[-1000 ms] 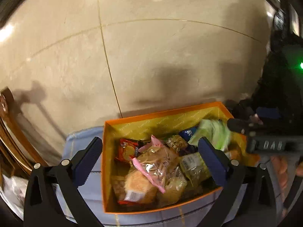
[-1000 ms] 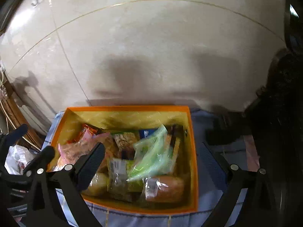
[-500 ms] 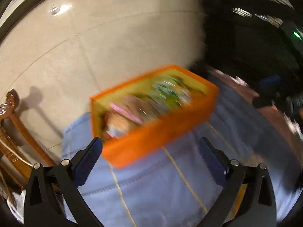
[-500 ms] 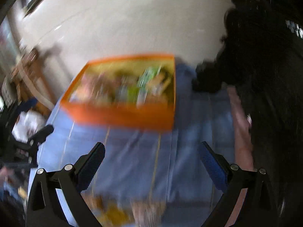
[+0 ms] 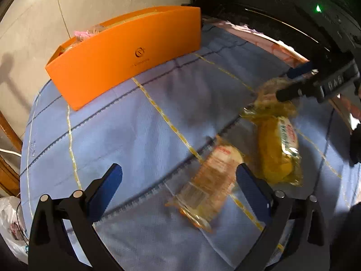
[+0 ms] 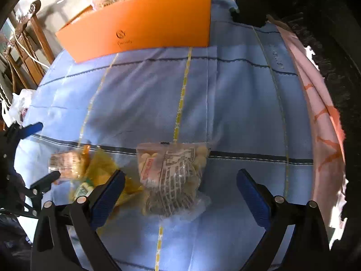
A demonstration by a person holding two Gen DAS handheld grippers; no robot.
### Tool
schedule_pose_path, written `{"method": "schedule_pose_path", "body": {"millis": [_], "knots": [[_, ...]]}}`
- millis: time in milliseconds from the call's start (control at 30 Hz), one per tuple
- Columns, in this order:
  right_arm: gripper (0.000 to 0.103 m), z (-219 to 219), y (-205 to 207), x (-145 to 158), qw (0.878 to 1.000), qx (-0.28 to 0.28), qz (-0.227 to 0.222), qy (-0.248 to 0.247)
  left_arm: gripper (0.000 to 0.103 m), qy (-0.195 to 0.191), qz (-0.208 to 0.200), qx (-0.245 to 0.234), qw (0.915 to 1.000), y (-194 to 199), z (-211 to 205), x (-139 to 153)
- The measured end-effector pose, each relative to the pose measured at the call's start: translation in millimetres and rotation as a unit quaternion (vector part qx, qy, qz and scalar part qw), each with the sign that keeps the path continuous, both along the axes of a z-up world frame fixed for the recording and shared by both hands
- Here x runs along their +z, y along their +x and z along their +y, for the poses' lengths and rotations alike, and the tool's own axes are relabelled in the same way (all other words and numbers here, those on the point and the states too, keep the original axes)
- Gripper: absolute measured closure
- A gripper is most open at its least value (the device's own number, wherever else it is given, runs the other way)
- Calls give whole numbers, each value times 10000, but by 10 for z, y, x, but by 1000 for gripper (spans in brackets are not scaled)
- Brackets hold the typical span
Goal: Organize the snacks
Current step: 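Grasp a bread pack with the left gripper while the right grasps a clear puff bag, then carry the bread pack and puff bag into the orange box and release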
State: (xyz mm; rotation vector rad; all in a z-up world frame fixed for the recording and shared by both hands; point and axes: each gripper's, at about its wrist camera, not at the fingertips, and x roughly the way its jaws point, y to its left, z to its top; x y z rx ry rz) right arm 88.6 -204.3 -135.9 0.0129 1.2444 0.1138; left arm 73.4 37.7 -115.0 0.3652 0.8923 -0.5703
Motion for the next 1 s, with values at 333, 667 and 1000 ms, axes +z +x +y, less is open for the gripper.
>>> {"method": "schedule_pose_path", "body": {"millis": [333, 667, 1000], "knots": [[4, -97, 38, -296, 9997, -201, 125, 9, 4, 16, 328, -715, 9969, -46, -173, -384], [64, 38, -80, -160, 9961, -876, -28, 40, 69, -597, 787, 111, 9950, 319, -47, -246], [64, 146, -65, 433, 9963, -571, -641, -68, 69, -632, 338, 24, 9974, 159, -56, 322]]}}
